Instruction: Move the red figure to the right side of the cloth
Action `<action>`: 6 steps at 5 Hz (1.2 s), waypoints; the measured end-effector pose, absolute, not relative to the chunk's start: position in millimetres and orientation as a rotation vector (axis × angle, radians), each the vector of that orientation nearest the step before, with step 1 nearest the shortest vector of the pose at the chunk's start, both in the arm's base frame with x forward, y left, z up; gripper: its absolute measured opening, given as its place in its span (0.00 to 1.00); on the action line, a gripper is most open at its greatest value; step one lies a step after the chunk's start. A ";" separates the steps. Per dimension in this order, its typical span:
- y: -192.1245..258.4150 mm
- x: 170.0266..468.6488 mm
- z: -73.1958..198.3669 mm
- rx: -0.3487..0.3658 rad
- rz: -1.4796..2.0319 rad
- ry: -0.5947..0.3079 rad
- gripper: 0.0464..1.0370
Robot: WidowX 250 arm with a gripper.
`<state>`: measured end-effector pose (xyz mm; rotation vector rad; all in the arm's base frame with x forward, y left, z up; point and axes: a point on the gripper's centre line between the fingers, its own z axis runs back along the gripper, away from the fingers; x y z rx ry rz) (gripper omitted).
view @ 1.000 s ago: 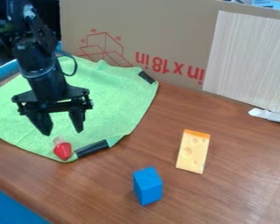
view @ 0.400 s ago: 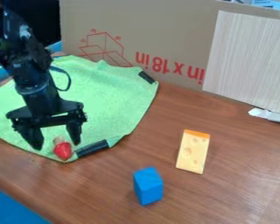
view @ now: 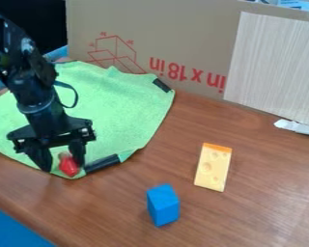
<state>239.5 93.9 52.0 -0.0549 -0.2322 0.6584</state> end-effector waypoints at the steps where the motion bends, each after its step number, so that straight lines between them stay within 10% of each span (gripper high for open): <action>1: 93.3 240.5 52.6 -0.059 0.663 -0.237 0.45; 3: 85.9 257.0 70.6 -0.087 0.652 -0.245 0.45; 6: 19.2 358.7 88.8 -0.127 0.619 -0.246 0.45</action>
